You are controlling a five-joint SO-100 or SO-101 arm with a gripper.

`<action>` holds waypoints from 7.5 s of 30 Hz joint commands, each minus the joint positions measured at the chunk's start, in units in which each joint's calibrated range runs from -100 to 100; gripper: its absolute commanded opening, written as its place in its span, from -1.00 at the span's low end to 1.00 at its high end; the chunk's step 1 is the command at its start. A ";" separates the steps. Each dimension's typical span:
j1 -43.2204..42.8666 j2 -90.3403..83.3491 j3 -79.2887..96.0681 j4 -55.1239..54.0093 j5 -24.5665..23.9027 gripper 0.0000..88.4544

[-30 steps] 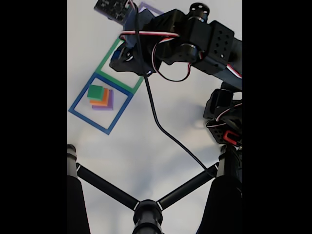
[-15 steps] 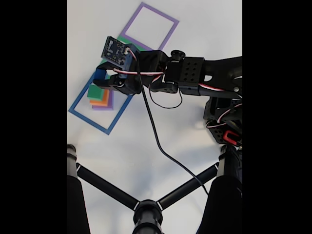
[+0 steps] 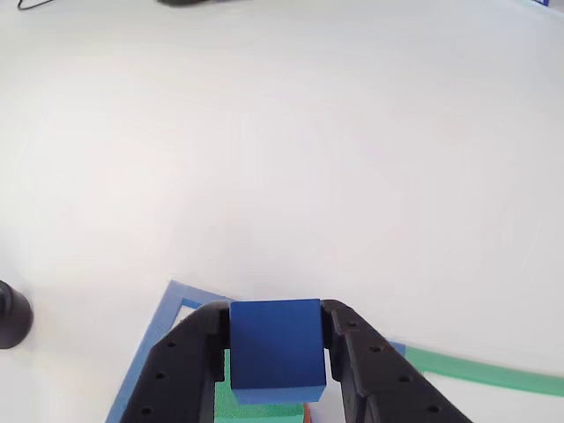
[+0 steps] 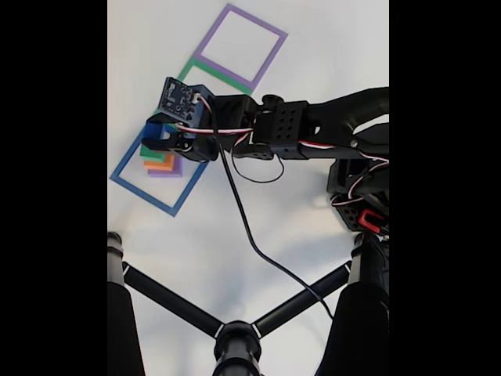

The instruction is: Tower of hanoi

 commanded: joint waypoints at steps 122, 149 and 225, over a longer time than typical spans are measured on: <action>24.94 -78.51 40.33 64.70 -199.22 -0.99; 25.17 -78.51 40.42 64.54 -198.30 -1.00; 25.17 -78.51 40.42 64.54 -198.30 -1.00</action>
